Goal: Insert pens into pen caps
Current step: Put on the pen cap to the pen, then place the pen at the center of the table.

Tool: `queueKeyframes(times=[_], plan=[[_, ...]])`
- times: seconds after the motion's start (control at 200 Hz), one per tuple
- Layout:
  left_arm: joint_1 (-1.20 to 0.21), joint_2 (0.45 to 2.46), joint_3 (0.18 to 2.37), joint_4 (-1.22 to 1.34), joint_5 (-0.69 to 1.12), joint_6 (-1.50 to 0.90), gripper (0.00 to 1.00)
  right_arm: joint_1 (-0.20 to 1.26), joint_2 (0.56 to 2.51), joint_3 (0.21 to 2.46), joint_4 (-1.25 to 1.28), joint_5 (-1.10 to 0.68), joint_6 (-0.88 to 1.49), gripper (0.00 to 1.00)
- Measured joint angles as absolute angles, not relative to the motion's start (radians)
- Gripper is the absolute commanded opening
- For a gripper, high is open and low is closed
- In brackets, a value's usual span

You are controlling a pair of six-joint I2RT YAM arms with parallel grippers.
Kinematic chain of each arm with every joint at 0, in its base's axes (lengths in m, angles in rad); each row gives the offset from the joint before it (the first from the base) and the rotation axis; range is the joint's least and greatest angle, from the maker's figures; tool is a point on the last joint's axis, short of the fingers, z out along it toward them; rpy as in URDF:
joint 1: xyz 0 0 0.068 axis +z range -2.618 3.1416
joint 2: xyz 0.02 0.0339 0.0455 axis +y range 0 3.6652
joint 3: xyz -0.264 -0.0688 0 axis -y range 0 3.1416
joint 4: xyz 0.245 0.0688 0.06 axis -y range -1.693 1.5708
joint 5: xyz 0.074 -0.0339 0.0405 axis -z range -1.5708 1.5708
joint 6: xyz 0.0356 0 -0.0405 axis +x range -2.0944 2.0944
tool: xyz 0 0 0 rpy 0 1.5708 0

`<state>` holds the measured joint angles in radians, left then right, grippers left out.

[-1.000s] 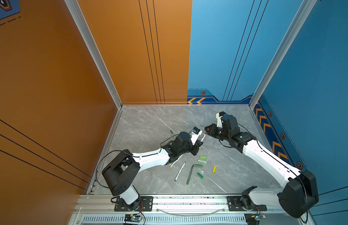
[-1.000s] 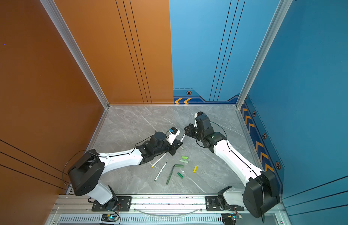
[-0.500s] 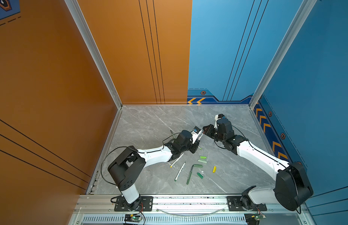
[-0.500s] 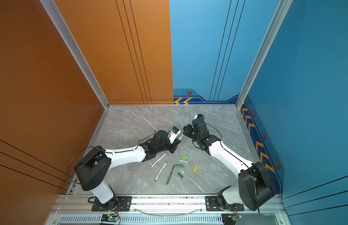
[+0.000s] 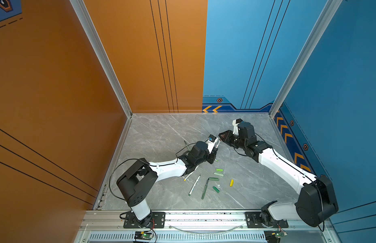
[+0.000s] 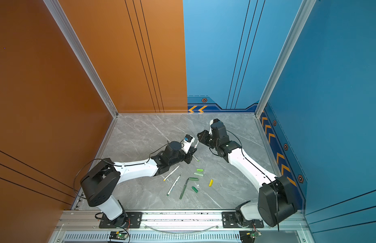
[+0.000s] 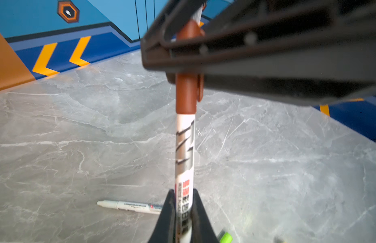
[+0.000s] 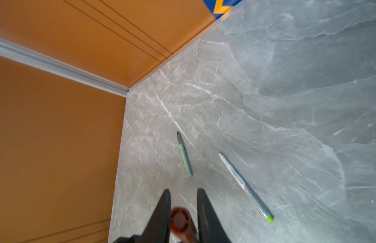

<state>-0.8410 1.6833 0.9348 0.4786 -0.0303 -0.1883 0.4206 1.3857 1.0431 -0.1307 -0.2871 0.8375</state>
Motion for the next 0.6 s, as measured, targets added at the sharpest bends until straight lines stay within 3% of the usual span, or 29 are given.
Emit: queueKeyframes(times=[0.185, 0.601], plan=[[-0.831, 1.653, 0.971, 0.352, -0.091, -0.317, 0.0, 0.392, 1.362, 1.077, -0.194, -0.369, 0.793, 0.52], [-0.707, 1.842, 1.315, -0.185, -0.127, -0.528, 0.0, 0.368, 1.26, 1.021, -0.238, -0.375, 0.754, 0.54]])
